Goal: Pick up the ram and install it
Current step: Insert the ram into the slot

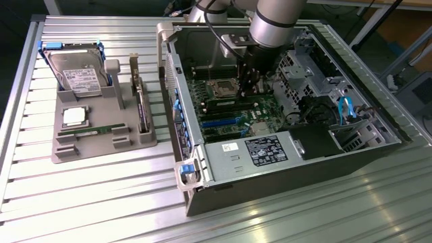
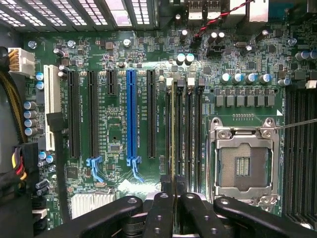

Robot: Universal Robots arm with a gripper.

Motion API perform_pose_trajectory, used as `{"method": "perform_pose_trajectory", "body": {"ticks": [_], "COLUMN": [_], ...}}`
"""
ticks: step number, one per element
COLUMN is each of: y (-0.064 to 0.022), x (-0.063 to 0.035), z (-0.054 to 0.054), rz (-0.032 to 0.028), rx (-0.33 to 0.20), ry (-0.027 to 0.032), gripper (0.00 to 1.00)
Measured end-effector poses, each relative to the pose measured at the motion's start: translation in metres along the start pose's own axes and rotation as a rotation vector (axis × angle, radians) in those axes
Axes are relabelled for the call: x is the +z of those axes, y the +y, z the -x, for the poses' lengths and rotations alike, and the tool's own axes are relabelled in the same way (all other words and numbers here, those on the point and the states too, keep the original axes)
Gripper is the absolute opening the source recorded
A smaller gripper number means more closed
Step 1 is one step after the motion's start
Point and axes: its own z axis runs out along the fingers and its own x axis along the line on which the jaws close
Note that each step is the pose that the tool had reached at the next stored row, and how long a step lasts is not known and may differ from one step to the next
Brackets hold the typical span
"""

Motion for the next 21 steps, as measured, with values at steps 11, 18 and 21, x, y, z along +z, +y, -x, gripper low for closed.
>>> {"method": "perform_pose_trajectory", "body": {"ticks": [11, 18, 21], "y": [-0.0028, -0.0028, -0.0037], "x": [0.0034, 0.0068, 0.0069], "z": [0.0001, 0.0001, 0.0001], "rz": [-0.0001, 0.0, -0.0001], "rx": [0.0, 0.0, 0.0], "ry": [-0.0001, 0.0001, -0.0001], "gripper": [0.12, 0.12, 0.12]}}
